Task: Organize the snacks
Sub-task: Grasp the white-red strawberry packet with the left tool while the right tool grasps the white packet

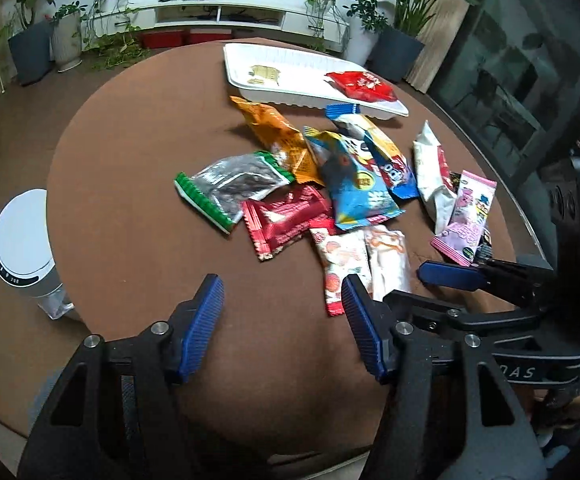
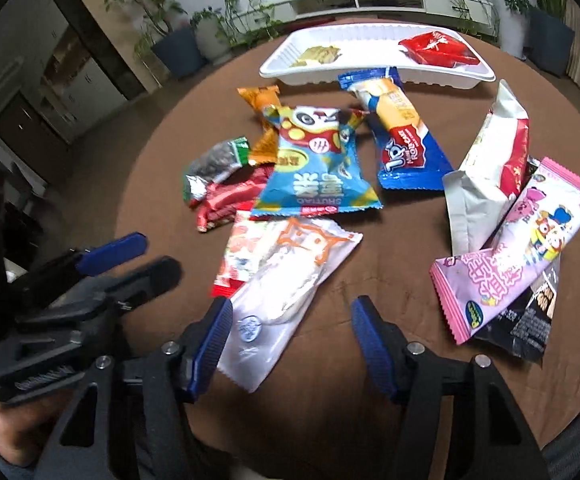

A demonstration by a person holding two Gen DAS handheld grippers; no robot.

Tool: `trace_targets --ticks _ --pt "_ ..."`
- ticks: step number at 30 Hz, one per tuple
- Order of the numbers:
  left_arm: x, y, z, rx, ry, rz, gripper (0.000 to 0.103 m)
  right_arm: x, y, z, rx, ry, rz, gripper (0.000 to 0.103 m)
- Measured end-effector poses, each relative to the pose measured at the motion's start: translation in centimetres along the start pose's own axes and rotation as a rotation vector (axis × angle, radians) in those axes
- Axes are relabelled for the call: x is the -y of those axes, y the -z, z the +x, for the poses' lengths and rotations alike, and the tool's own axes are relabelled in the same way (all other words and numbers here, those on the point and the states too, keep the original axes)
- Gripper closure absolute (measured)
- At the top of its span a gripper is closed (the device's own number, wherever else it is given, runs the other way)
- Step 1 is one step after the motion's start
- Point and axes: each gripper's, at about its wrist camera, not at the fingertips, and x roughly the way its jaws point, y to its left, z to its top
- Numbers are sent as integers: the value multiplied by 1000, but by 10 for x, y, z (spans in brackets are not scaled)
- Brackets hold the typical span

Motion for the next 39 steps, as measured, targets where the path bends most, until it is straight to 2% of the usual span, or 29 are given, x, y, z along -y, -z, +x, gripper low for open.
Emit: trace_targets --ticks 6,8,9,11,15,18,23,28,33,35,37,39 --pt "-1 1 0 0 4 -1 43 -9 0 2 -13 85 -94 47" --pt "0 1 0 -1 4 -2 43 -6 1 0 -14 111 -106 59" --pt "1 1 1 -4 5 -3 43 -3 2 -2 -15 120 -106 60" --pt "5 -1 4 -14 12 3 43 9 5 -5 -32 153 -82 59" --pt "23 -8 16 -42 21 50 42 28 9 -18 -34 92 -1 58" --pt "37 -12 32 -81 8 85 42 30 11 -25 -17 87 0 55" --pt "49 -17 47 -110 -30 125 43 32 12 -27 -10 64 17 54" --pt "54 -21 58 -129 -51 141 50 32 15 -30 -5 50 19 54" --pt "61 -26 63 -139 -47 155 50 35 18 -32 2 40 27 54" --pt "64 -27 65 -134 -56 164 56 35 18 -32 1 37 27 54" --pt "62 -29 65 -126 -60 164 70 34 19 -32 2 31 27 54" --pt "59 -29 64 -122 -49 155 72 33 19 -32 5 27 22 54"
